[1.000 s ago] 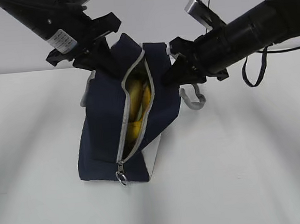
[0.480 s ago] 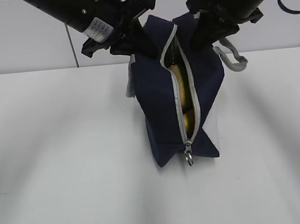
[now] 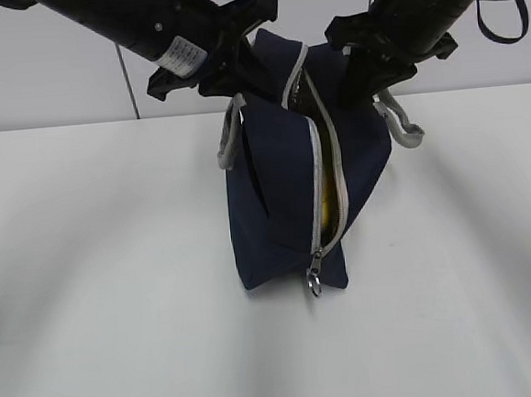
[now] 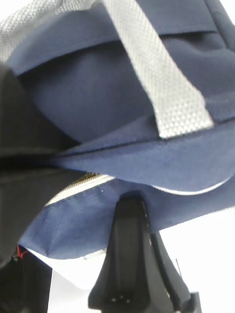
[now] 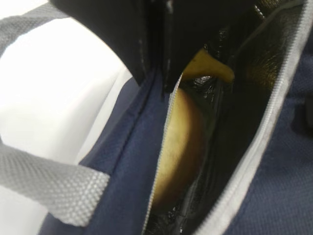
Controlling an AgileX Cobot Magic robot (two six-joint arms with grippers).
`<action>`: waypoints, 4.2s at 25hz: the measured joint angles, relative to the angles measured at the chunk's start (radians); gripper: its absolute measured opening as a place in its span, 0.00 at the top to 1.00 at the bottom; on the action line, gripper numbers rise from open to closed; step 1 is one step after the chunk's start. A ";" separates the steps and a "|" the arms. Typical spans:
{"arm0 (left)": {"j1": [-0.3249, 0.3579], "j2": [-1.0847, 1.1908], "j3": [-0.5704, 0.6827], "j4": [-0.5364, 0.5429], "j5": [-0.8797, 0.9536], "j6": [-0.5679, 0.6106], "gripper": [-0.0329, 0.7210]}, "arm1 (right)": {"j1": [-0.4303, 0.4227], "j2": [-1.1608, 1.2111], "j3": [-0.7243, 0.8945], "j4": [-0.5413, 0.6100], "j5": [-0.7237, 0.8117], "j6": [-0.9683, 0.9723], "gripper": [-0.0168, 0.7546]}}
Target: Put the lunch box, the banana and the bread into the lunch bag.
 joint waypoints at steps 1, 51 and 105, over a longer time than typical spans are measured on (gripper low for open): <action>0.000 0.006 0.000 0.008 -0.005 0.000 0.96 | 0.000 0.010 0.000 0.002 -0.005 0.000 0.99; 0.047 -0.375 0.396 0.046 0.002 0.323 0.36 | 0.002 -0.569 0.961 0.710 -0.264 -0.959 0.44; 0.047 -0.446 0.489 0.042 -0.051 0.386 0.43 | 0.068 0.026 0.976 1.245 -0.272 -1.945 0.47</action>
